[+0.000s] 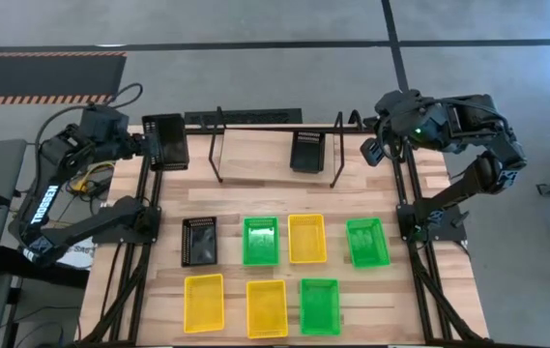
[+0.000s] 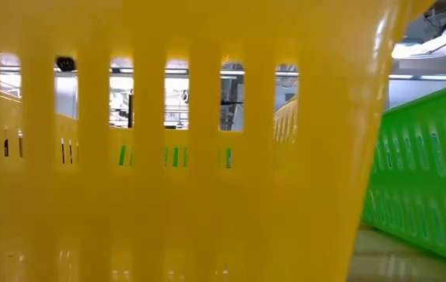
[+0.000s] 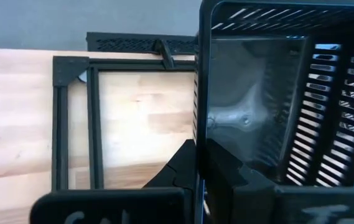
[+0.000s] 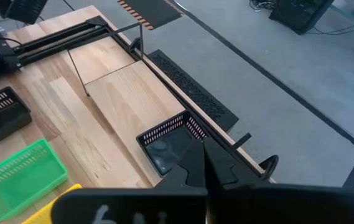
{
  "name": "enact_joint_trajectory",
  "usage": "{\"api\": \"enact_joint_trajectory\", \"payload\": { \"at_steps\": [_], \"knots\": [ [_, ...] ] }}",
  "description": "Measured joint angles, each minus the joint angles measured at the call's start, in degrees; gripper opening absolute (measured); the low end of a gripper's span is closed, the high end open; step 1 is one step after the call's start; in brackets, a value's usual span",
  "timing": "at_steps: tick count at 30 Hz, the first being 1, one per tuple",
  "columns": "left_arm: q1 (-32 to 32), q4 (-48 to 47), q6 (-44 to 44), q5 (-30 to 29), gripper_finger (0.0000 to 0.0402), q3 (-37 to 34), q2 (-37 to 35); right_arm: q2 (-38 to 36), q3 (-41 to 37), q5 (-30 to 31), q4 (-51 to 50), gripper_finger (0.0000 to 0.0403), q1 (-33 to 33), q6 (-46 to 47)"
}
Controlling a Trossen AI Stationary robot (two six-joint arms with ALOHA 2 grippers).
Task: Stack baskets on shelf by color
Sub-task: Stack the left black basket on top of the other black basket on the shelf
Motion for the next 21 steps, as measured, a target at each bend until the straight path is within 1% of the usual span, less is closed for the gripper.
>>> {"api": "enact_joint_trajectory", "payload": {
  "at_steps": [6, 10, 13, 15, 21],
  "knots": [
    [-0.2, 4.5, 0.1, 5.3, 0.0, 0.0, 0.0, 0.0, 0.0, 0.0, -0.2, 0.0, 0.0, 1.3],
    [-2.8, 9.1, -0.7, 6.3, 0.0, 0.0, 1.1, 0.0, 0.0, 0.0, -0.2, 0.0, 0.0, 1.4],
    [-6.4, 14.9, -2.3, 6.9, 0.0, 0.0, 3.0, 0.0, 0.0, 0.0, -0.2, 0.0, 0.0, 1.4],
    [-9.8, 20.9, -3.0, 7.5, 0.0, 0.0, 5.0, 0.0, 0.0, 0.0, -0.2, 0.0, 0.0, 1.4],
    [-21.2, 40.1, -5.5, 7.6, 0.0, 0.0, 14.0, 0.0, 0.0, 0.0, -0.3, 0.0, 0.0, 1.3]
  ]
}}
